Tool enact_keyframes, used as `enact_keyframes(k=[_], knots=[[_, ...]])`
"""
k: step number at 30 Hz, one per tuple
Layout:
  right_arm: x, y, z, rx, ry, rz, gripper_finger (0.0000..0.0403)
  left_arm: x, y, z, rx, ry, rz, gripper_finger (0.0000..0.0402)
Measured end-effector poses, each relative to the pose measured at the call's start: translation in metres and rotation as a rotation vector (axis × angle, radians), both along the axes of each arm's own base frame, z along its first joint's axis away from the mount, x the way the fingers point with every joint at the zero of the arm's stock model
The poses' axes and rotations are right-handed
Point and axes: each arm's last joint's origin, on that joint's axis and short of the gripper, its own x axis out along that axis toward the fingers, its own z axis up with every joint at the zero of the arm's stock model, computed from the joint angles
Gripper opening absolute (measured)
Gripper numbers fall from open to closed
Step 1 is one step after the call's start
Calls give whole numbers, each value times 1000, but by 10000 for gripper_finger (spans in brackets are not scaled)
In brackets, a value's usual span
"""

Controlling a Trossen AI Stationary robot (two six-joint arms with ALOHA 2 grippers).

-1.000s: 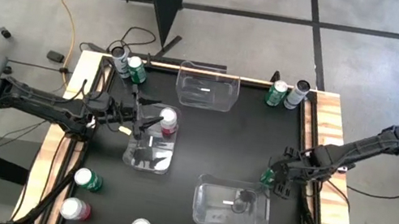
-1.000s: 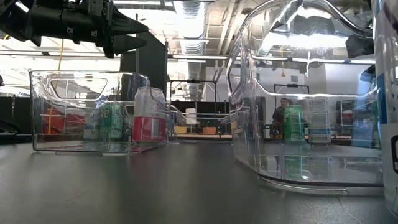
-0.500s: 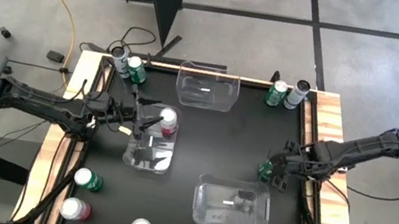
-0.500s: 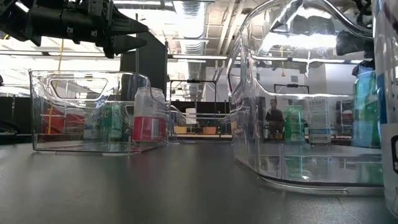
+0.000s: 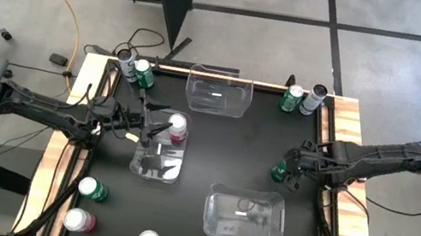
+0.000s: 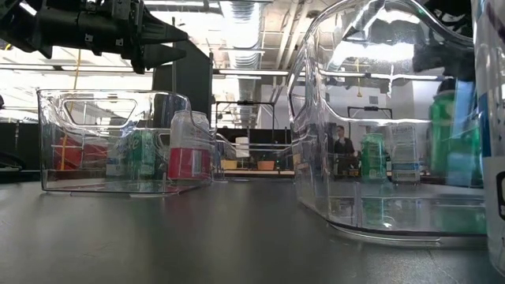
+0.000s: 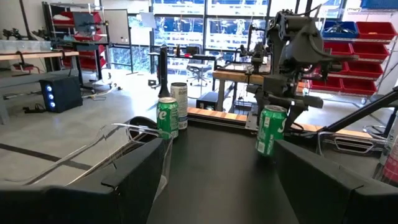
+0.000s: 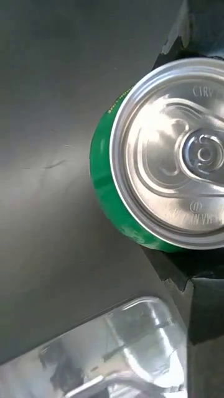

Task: Sort soda cans
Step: Put the green soda can into the top transparent bin

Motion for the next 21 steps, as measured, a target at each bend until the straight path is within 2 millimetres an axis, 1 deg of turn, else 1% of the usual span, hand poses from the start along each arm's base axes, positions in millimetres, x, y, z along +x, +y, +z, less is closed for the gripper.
enact_keyframes(k=[8,12,16,21], knots=[[8,-17,30,-45,-86,-4,307,0,0,0,0,-3,0,295],[18,-29,45,-81,-93,-5,307,0,0,0,0,-3,0,295],[39,-41,57,-126,-70,40,307,0,0,0,0,-4,0,295],[77,-59,72,-180,-26,121,307,0,0,0,3,-4,1,295]])
